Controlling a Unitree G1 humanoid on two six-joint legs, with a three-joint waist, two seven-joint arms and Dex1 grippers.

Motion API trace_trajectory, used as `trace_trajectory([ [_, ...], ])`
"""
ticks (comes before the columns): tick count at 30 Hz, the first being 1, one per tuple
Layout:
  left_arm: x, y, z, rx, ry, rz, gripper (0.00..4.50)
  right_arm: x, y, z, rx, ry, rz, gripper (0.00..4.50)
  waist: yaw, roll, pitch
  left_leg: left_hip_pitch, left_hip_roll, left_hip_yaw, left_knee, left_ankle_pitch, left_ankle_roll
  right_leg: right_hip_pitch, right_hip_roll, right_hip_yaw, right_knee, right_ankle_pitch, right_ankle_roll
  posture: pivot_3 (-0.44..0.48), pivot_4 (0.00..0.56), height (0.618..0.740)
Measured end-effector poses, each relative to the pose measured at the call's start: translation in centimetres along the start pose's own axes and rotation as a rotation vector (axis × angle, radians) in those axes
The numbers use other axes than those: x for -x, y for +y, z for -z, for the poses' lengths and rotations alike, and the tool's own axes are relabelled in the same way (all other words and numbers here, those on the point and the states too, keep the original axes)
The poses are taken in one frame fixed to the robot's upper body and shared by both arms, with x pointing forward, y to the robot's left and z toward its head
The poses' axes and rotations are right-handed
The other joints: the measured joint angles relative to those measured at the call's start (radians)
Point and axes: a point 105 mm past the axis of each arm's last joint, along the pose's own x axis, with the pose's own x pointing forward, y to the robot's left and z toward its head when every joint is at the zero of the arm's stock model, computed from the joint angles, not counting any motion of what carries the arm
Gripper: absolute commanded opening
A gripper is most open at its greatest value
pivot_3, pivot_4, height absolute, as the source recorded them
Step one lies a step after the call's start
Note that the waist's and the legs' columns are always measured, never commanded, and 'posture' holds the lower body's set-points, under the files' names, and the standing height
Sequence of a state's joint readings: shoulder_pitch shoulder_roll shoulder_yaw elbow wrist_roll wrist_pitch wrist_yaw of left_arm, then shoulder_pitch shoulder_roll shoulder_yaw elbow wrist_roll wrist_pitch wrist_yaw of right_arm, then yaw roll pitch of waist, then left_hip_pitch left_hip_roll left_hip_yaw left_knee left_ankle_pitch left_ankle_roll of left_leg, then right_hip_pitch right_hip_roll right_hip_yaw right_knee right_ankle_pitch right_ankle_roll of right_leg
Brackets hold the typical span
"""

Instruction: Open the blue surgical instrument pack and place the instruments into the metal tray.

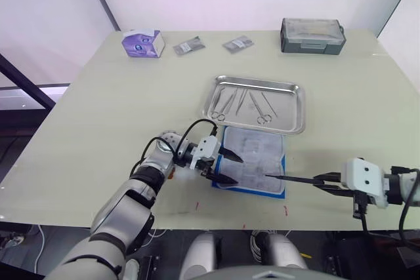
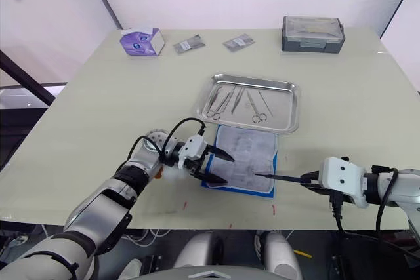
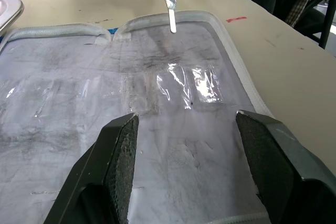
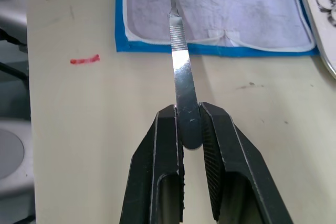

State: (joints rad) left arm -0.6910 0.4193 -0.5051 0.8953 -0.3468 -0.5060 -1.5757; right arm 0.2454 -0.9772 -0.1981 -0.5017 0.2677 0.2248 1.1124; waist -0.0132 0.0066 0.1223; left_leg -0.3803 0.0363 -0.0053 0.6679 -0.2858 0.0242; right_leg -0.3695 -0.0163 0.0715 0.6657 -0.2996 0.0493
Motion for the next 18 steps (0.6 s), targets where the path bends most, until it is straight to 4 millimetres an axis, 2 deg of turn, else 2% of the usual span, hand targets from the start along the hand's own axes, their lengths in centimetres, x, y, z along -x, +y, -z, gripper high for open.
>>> trace_trajectory([
  [6,0.0,0.0,0.0,0.0,0.001,0.002,3.11,0.8,-0.6,-0.4,-0.03,-0.033,0.038,0.0,0.0,0.0,0.0,0.0,0.0,0.0,0.0,0.0,0.0,0.001,0.0,0.0,-0.002,0.0,0.0,0.0,0.15,0.738],
  [16,-0.2,0.0,-0.1,-0.001,-0.002,0.006,3.11,0.2,-4.3,-2.9,-0.197,-0.214,0.24,0.0,0.002,0.002,-0.001,-0.001,0.0,-0.001,0.0,0.0,0.0,0.001,0.0,0.0,-0.003,0.0,0.0,0.0,0.15,0.738],
  [18,-0.2,0.0,-0.1,-0.001,-0.003,0.006,3.11,0.0,-4.5,-3.0,-0.231,-0.227,0.256,0.0,0.002,0.002,-0.001,-0.001,0.0,-0.001,0.0,0.0,0.0,0.001,0.0,0.0,-0.002,0.0,0.0,0.0,0.15,0.738],
])
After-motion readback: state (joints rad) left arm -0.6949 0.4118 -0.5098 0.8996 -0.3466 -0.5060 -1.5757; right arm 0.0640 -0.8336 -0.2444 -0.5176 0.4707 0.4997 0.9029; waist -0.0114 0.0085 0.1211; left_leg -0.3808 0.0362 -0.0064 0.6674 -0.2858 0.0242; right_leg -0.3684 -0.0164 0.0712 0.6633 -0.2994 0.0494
